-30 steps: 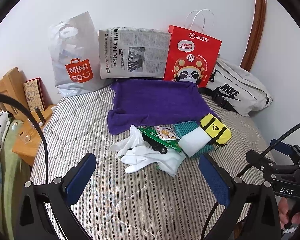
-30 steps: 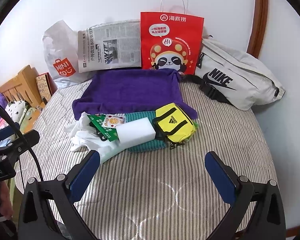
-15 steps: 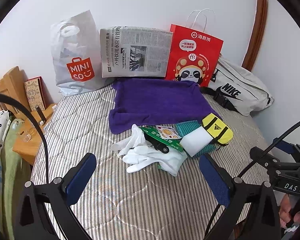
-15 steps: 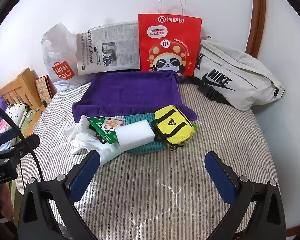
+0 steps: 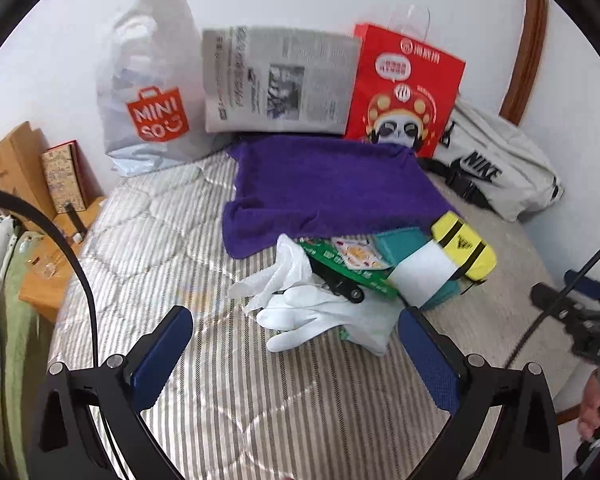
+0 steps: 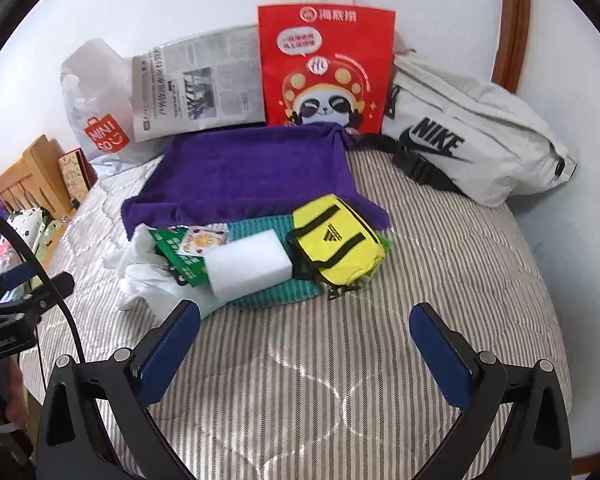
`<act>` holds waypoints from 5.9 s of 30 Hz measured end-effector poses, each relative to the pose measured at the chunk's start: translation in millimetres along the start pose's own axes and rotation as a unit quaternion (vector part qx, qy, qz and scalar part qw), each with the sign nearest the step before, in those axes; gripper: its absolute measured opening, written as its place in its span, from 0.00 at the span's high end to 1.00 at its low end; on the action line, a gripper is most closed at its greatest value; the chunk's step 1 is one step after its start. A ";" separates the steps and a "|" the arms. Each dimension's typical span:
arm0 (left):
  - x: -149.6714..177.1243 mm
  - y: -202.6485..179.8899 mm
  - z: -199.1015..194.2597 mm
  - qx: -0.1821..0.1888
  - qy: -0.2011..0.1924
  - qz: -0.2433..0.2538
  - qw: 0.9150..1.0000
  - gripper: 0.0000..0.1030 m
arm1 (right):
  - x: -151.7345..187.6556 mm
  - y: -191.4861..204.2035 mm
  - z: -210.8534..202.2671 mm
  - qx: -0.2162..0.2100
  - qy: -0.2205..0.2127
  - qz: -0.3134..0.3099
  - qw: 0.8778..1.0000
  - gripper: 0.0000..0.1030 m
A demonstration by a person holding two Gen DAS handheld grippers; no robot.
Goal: Organize soft objects
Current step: 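Reach the left tool down and grasp a white glove, then grasp the yellow Adidas pouch with the right tool while left holds the glove, then carry the pouch onto the purple towel with right while left carries the glove there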
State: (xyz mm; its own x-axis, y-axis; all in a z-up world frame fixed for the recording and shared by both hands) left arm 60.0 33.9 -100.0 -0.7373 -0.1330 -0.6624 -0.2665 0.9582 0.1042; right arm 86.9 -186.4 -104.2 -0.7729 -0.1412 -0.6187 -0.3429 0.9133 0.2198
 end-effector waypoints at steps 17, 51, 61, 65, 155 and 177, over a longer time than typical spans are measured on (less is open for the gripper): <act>-5.3 -14.7 132.7 0.022 0.075 0.004 0.997 0.33 | 21.9 -35.7 55.2 0.017 0.057 0.026 0.998 0.00; 1.6 17.1 171.1 0.025 0.098 -0.001 0.995 0.87 | -24.9 -75.7 146.2 0.011 0.089 -0.036 0.995 0.00; 1.7 16.3 170.7 0.022 0.095 0.009 0.995 0.87 | -28.7 -78.2 155.0 -0.024 0.073 -0.046 0.996 0.24; 1.8 15.7 169.8 0.024 0.093 0.010 0.995 0.87 | -28.2 -79.7 144.4 -0.040 0.070 -0.039 0.996 0.31; -162.9 -43.0 277.8 0.058 0.097 0.025 0.993 0.87 | -172.4 -60.4 284.3 -0.028 0.134 -0.034 0.990 0.33; -135.3 -48.6 267.0 0.047 0.128 0.032 0.990 0.48 | -188.3 -56.3 242.1 -0.038 0.103 -0.037 0.993 0.11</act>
State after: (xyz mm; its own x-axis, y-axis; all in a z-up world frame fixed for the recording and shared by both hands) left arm 338.5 73.0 -213.6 -0.8871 -0.1185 -0.4460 -0.1630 0.9846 0.0626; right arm 381.1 -118.8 -182.7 -0.8346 -0.2882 -0.4693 -0.4349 0.8678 0.2405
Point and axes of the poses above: each gripper's, at about its wrist camera, not at the fingertips, and z roughly the way its jaws point, y to its left, x to its underside, the point moved 9 cm from there along z, roughly the way its jaws point, and after that the axes turned 15 degrees about -x, right-handed, at the moved point
